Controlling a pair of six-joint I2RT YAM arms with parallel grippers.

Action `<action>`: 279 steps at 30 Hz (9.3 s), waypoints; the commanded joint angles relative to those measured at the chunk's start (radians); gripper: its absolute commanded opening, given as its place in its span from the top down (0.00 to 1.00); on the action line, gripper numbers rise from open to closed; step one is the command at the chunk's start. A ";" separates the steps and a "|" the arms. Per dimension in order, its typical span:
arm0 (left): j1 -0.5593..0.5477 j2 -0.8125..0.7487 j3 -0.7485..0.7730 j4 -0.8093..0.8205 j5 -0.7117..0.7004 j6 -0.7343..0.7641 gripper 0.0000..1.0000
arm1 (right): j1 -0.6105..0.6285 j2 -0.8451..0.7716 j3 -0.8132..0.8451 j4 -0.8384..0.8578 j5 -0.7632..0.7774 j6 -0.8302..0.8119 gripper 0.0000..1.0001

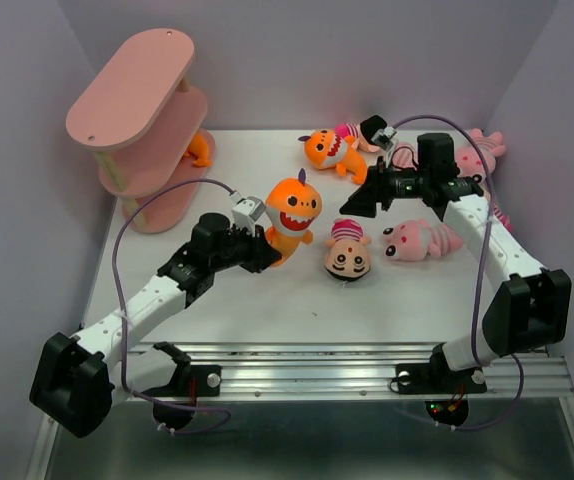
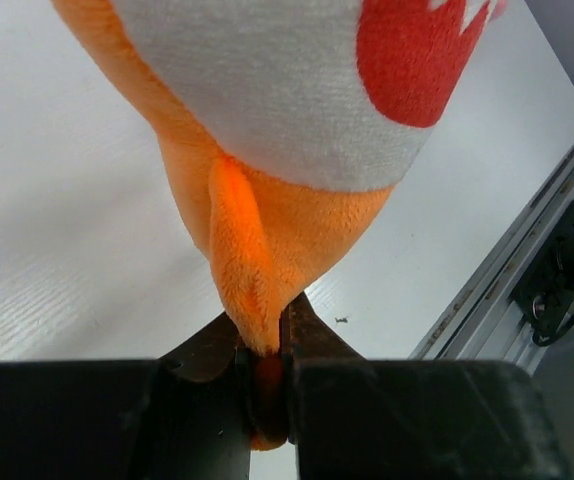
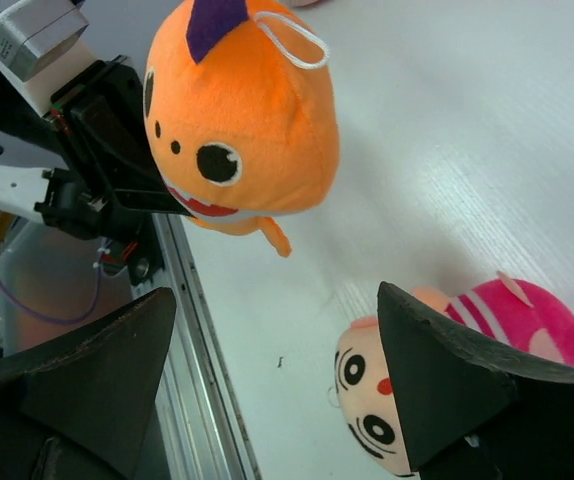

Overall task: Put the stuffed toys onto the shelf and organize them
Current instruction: Pass the stuffed toy from the right arm to the left, then place the stuffed toy onto shelf

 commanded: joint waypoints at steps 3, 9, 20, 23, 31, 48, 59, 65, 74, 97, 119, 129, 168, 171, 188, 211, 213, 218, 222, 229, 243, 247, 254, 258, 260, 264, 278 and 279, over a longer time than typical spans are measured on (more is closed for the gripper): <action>-0.003 -0.072 0.029 -0.043 -0.160 -0.096 1.00 | -0.034 -0.065 -0.040 0.025 0.057 -0.040 0.10; -0.002 -0.088 0.012 -0.084 -0.327 -0.199 1.00 | -0.044 -0.096 -0.132 0.026 0.089 -0.121 0.09; -0.003 -0.064 0.036 -0.181 -0.600 -0.409 1.00 | -0.053 -0.082 -0.225 0.058 0.066 -0.169 0.06; -0.002 -0.036 0.059 -0.216 -0.659 -0.460 1.00 | -0.053 -0.077 -0.235 0.058 0.055 -0.178 0.06; -0.002 0.025 0.099 -0.225 -0.749 -0.655 1.00 | -0.053 -0.084 -0.267 0.060 0.026 -0.207 0.06; 0.072 0.556 0.614 -0.604 -0.971 -0.989 1.00 | -0.053 -0.125 -0.287 0.057 0.003 -0.218 0.05; 0.179 0.760 0.857 -0.647 -0.930 -1.015 1.00 | -0.062 -0.128 -0.285 0.057 -0.006 -0.219 0.05; 0.213 0.827 0.914 -0.656 -0.906 -1.009 1.00 | -0.062 -0.122 -0.287 0.057 -0.014 -0.222 0.05; 0.248 0.869 0.955 -0.689 -0.933 -1.114 1.00 | -0.062 -0.125 -0.285 0.057 -0.015 -0.224 0.05; 0.330 0.981 1.091 -0.698 -0.970 -1.147 0.84 | -0.062 -0.127 -0.288 0.055 -0.029 -0.224 0.05; 0.367 1.044 1.150 -0.690 -0.999 -1.106 0.52 | -0.071 -0.127 -0.285 0.054 -0.034 -0.224 0.05; 0.374 1.053 1.167 -0.652 -0.993 -1.022 0.33 | -0.080 -0.127 -0.287 0.054 -0.037 -0.224 0.05; 0.364 0.821 0.881 -0.250 -0.812 -0.437 0.22 | -0.080 -0.133 -0.284 0.052 -0.051 -0.224 0.05; 0.362 0.775 0.861 -0.228 -0.804 -0.376 0.18 | -0.080 -0.133 -0.285 0.052 -0.052 -0.224 0.05; 0.207 0.582 0.615 -0.149 -0.909 -0.138 0.17 | -0.080 -0.139 -0.287 0.052 -0.078 -0.233 0.05; 0.178 0.927 0.716 -0.124 -1.073 -0.403 0.20 | -0.080 -0.143 -0.293 0.049 -0.098 -0.253 0.04; 0.181 0.945 0.752 -0.162 -1.085 -0.408 0.20 | -0.080 -0.143 -0.291 0.049 -0.098 -0.255 0.04; 0.199 1.002 0.815 -0.239 -1.102 -0.419 0.21 | -0.080 -0.146 -0.290 0.046 -0.098 -0.256 0.04; 0.207 1.014 0.838 -0.270 -1.116 -0.419 0.23 | -0.080 -0.147 -0.290 0.046 -0.097 -0.258 0.04; 0.207 1.018 0.829 -0.296 -1.117 -0.413 0.21 | -0.080 -0.142 -0.290 0.045 -0.098 -0.258 0.04; 0.207 1.002 0.869 -0.273 -1.131 -0.265 0.19 | -0.080 -0.134 -0.288 0.043 -0.097 -0.259 0.04; 0.201 1.005 0.913 -0.314 -1.140 -0.311 0.19 | -0.080 -0.131 -0.288 0.041 -0.098 -0.261 0.04; 0.189 1.022 0.990 -0.400 -1.128 -0.406 0.21 | -0.080 -0.130 -0.287 0.040 -0.100 -0.264 0.04; 0.187 1.073 1.100 -0.535 -1.207 -0.503 0.24 | -0.080 -0.130 -0.287 0.037 -0.100 -0.265 0.04; 0.189 1.096 1.137 -0.613 -1.240 -0.543 0.25 | -0.080 -0.130 -0.285 0.037 -0.100 -0.265 0.04; 0.187 1.125 1.183 -0.690 -1.272 -0.639 0.25 | -0.080 -0.128 -0.284 0.032 -0.098 -0.268 0.04; 0.231 1.214 1.294 -0.883 -1.320 -0.830 0.30 | -0.080 -0.123 -0.279 0.025 -0.095 -0.276 0.04; 0.236 1.215 1.294 -0.882 -1.320 -0.828 0.31 | -0.080 -0.122 -0.279 0.025 -0.094 -0.276 0.04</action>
